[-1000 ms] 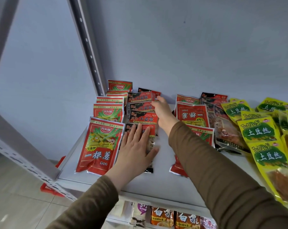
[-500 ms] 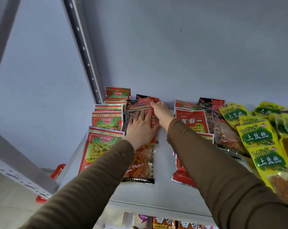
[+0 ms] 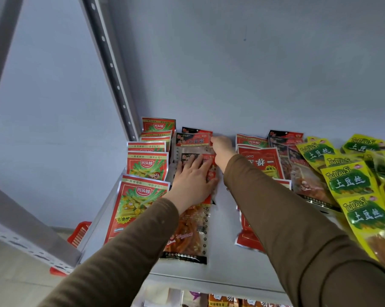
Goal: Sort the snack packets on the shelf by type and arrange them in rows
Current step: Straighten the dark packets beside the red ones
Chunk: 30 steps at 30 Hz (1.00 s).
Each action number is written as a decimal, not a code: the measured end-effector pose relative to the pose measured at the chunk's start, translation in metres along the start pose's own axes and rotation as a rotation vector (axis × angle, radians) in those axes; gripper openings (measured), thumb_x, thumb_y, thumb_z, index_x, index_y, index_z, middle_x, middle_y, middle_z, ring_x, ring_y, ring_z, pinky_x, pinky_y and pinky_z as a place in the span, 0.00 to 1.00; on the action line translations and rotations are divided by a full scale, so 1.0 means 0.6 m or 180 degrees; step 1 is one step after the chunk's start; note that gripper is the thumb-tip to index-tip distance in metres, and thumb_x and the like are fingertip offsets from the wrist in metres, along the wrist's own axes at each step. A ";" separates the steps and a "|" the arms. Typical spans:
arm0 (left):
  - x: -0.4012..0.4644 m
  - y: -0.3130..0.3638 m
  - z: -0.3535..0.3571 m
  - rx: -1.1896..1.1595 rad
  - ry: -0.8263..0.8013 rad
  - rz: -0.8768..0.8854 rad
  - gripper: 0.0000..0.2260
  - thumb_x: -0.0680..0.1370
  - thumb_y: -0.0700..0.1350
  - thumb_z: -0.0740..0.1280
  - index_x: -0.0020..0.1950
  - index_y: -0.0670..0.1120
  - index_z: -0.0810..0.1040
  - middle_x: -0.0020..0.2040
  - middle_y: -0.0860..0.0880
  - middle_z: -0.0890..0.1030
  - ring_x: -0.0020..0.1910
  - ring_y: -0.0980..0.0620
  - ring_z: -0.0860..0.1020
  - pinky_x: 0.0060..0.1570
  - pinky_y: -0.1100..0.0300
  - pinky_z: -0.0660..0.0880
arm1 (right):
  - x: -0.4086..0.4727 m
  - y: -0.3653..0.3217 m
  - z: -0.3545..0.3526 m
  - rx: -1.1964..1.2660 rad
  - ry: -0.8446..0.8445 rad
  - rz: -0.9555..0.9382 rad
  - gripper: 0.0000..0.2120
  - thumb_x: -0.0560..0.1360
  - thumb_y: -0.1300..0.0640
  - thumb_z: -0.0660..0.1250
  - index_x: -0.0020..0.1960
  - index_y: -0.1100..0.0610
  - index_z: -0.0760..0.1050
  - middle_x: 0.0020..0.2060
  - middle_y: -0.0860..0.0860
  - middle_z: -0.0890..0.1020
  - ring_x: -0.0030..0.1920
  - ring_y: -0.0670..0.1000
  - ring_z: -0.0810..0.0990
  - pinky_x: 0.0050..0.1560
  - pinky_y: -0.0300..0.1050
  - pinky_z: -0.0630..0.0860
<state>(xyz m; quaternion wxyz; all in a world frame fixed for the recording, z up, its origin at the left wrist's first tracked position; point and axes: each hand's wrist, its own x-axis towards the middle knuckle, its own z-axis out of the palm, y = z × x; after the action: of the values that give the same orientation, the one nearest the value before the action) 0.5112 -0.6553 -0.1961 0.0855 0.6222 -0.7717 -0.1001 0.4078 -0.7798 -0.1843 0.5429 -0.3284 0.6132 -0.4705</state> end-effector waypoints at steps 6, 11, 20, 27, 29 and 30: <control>-0.007 -0.001 -0.004 -0.0234 0.0101 -0.0067 0.31 0.83 0.63 0.54 0.83 0.54 0.51 0.84 0.48 0.53 0.83 0.44 0.48 0.81 0.40 0.42 | 0.001 -0.002 0.003 -0.0030 -0.0294 0.0086 0.16 0.81 0.45 0.65 0.50 0.59 0.78 0.44 0.54 0.85 0.42 0.53 0.85 0.41 0.44 0.81; -0.010 0.002 -0.004 -0.0176 0.0091 -0.0069 0.31 0.83 0.63 0.54 0.84 0.53 0.51 0.84 0.49 0.53 0.83 0.45 0.48 0.81 0.41 0.42 | 0.009 0.011 0.003 -0.0658 -0.0350 -0.0399 0.16 0.76 0.45 0.73 0.53 0.58 0.82 0.48 0.54 0.87 0.48 0.55 0.85 0.53 0.51 0.81; -0.011 -0.008 -0.004 -0.0259 0.0007 -0.0184 0.33 0.83 0.65 0.53 0.84 0.54 0.46 0.85 0.43 0.48 0.83 0.41 0.44 0.79 0.43 0.40 | -0.001 0.005 0.005 -0.0815 -0.0470 -0.0575 0.10 0.79 0.65 0.69 0.59 0.58 0.76 0.57 0.57 0.83 0.55 0.57 0.83 0.58 0.54 0.80; -0.009 -0.004 0.000 -0.0234 -0.0120 -0.0281 0.33 0.84 0.63 0.53 0.84 0.53 0.45 0.85 0.43 0.47 0.83 0.40 0.43 0.79 0.41 0.40 | -0.012 0.011 0.006 -0.0251 -0.0582 -0.0388 0.10 0.79 0.65 0.67 0.58 0.55 0.76 0.54 0.56 0.84 0.53 0.57 0.84 0.56 0.55 0.82; -0.010 -0.003 -0.001 -0.0299 -0.0169 -0.0320 0.33 0.84 0.63 0.53 0.84 0.53 0.45 0.85 0.44 0.47 0.83 0.40 0.43 0.79 0.39 0.40 | -0.013 0.014 0.006 0.0025 -0.0600 -0.0249 0.07 0.80 0.64 0.66 0.52 0.53 0.77 0.52 0.57 0.84 0.51 0.57 0.85 0.54 0.55 0.82; -0.010 -0.003 -0.004 -0.0338 -0.0189 -0.0329 0.32 0.84 0.63 0.52 0.84 0.53 0.45 0.85 0.44 0.47 0.83 0.40 0.43 0.79 0.39 0.40 | -0.014 0.015 0.006 0.0142 -0.0603 -0.0191 0.06 0.81 0.63 0.65 0.52 0.53 0.77 0.52 0.57 0.84 0.50 0.58 0.85 0.55 0.56 0.82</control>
<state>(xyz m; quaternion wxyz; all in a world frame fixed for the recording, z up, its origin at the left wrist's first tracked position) 0.5145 -0.6496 -0.1945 0.0902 0.6525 -0.7344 -0.1635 0.4136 -0.7698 -0.1899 0.5913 -0.3776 0.5384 -0.4668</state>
